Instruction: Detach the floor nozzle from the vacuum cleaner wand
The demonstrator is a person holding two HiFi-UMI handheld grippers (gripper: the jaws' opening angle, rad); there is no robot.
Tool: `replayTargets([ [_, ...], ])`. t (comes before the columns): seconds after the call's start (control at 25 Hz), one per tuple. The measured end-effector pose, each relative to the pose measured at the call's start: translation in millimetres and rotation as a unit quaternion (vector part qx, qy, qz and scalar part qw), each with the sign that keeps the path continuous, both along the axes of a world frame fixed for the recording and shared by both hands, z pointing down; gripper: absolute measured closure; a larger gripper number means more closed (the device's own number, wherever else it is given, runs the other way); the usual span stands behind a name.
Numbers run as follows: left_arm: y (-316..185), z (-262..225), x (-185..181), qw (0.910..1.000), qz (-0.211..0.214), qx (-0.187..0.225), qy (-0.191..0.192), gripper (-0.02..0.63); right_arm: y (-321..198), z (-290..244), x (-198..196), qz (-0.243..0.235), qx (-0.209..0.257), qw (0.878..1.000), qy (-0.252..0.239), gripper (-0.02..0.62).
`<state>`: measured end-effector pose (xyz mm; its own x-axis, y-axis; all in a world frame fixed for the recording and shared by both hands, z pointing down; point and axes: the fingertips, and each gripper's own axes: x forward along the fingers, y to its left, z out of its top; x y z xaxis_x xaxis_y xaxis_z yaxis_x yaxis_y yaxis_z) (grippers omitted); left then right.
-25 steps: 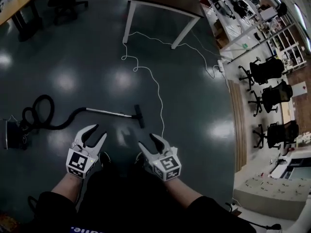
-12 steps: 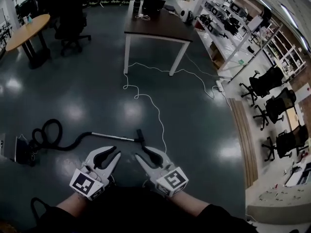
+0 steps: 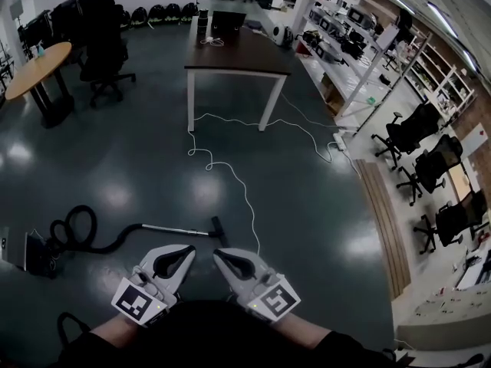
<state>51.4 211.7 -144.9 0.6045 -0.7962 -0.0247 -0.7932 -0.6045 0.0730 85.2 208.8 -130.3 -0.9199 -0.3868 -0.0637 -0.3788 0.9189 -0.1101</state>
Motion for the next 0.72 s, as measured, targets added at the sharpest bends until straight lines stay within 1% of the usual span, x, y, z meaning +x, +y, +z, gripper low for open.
replayTargets([
  [0.32, 9, 11, 12, 0.9997, 0.022, -0.009, -0.007, 0.604, 9, 7, 4, 0.010, -0.007, 1.000, 0.003, 0.594],
  [0.72, 13, 15, 8, 0.9996, 0.022, -0.020, -0.006, 0.604, 9, 8, -2, 0.013, -0.011, 1.000, 0.011, 0.594],
])
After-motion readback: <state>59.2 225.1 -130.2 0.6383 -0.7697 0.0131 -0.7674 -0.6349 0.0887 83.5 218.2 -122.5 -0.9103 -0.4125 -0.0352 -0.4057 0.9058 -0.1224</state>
